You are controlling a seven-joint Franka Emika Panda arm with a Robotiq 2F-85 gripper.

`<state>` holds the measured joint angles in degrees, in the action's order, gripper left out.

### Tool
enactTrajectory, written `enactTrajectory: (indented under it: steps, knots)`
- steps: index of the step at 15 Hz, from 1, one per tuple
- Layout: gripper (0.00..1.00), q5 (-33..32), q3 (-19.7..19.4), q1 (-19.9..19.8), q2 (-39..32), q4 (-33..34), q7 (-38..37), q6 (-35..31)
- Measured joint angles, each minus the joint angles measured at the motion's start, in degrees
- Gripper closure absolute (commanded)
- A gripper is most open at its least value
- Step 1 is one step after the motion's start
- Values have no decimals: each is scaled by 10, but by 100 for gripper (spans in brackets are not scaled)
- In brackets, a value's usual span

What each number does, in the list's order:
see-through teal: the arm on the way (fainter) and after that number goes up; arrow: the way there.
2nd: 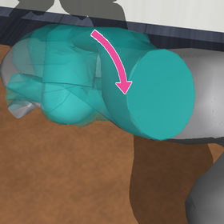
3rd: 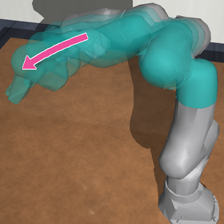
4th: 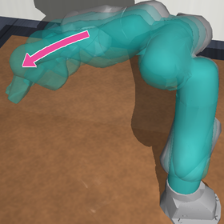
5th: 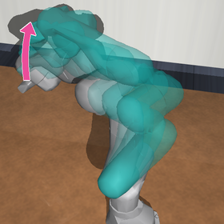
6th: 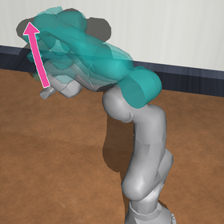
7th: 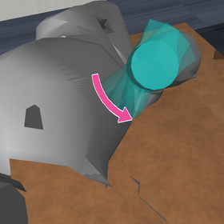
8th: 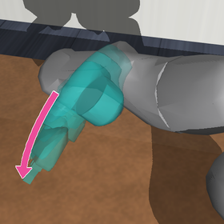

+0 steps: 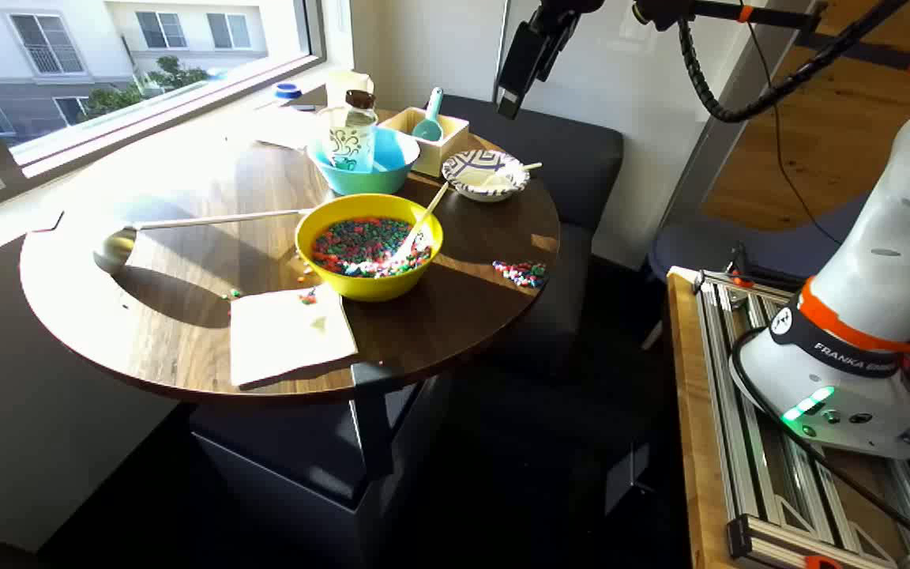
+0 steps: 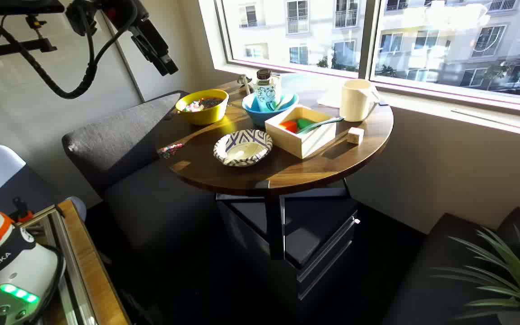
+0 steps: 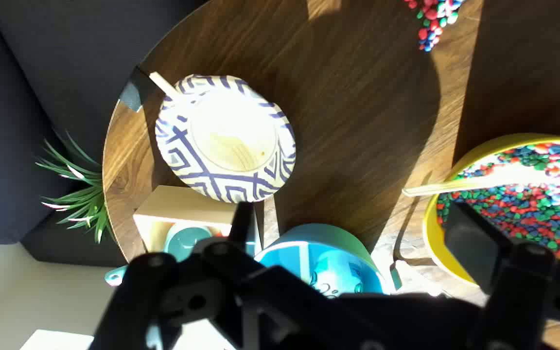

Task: Pick up the white and black bowl and put it on the square wooden box

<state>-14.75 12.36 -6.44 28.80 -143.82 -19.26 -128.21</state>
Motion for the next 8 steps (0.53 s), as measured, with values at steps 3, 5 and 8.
enactTrajectory:
  steps: [3, 5, 8]
  knots:
    - [0, 0, 0, 0, 0, 0, 0, 0]
    - [0, 0, 0, 0, 0, 0, 0, 0]
    - [0, 0, -4, 2, 0, 0, 0, 0]
